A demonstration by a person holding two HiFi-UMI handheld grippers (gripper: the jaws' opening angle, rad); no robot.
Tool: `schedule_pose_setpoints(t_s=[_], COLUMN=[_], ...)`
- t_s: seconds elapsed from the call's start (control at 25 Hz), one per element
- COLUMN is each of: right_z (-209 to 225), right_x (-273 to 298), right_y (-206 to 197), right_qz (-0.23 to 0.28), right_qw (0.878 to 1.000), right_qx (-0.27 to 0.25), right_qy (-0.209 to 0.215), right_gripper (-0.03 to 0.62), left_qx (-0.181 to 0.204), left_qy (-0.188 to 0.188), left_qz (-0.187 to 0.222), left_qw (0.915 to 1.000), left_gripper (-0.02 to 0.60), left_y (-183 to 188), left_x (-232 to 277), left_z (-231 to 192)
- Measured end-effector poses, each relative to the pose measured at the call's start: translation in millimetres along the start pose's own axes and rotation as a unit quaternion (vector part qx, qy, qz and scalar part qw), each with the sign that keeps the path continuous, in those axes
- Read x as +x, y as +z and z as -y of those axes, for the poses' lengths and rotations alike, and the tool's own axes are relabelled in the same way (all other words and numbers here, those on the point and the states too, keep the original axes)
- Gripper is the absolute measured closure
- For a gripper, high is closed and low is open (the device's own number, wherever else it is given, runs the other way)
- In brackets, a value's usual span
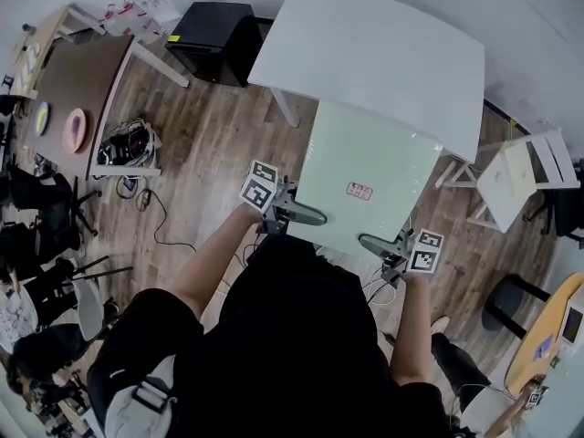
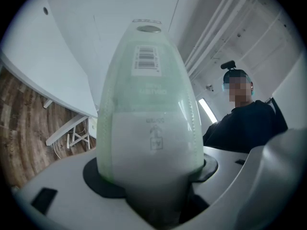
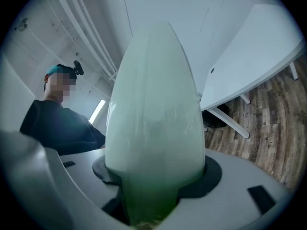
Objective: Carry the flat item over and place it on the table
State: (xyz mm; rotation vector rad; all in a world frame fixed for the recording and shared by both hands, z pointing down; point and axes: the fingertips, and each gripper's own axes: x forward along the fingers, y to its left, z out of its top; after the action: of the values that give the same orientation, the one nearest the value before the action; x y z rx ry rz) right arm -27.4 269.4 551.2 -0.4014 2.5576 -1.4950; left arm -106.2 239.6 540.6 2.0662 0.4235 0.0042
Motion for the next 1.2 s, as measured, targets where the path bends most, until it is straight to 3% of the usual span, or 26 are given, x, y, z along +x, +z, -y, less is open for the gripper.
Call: schedule_pose_setpoints(t_s=[0.44,0.88,1.2], right_z=[38.2,61.3,85.3], right_x=[46.6,54.0,45.4], right_y=[82.9,114.7,136.1], right_qz=[0.023,0.057,0.053], right_qw=[0.999,0.996,0.997], right_qx=[-0.002,0.012,0.021], right_qy=[-0.041,-0.072,-0.059], right_gripper=[0.298,0.298,0.298], left_qx=[0.003,-0.003,-0.018], left_qy=[-0.031,-0.051,-0.036], left_qz=[-0.024,-0.06,-0.035], left_qw=[0.9992,0.9969,0.9986], left_gripper=[0.259,0.259,0.259], left_y=[89.0,127.5,148.5], left_x=[-44.4,-52.8,-45.3], left_z=[-41.2,-70.0,-93.1])
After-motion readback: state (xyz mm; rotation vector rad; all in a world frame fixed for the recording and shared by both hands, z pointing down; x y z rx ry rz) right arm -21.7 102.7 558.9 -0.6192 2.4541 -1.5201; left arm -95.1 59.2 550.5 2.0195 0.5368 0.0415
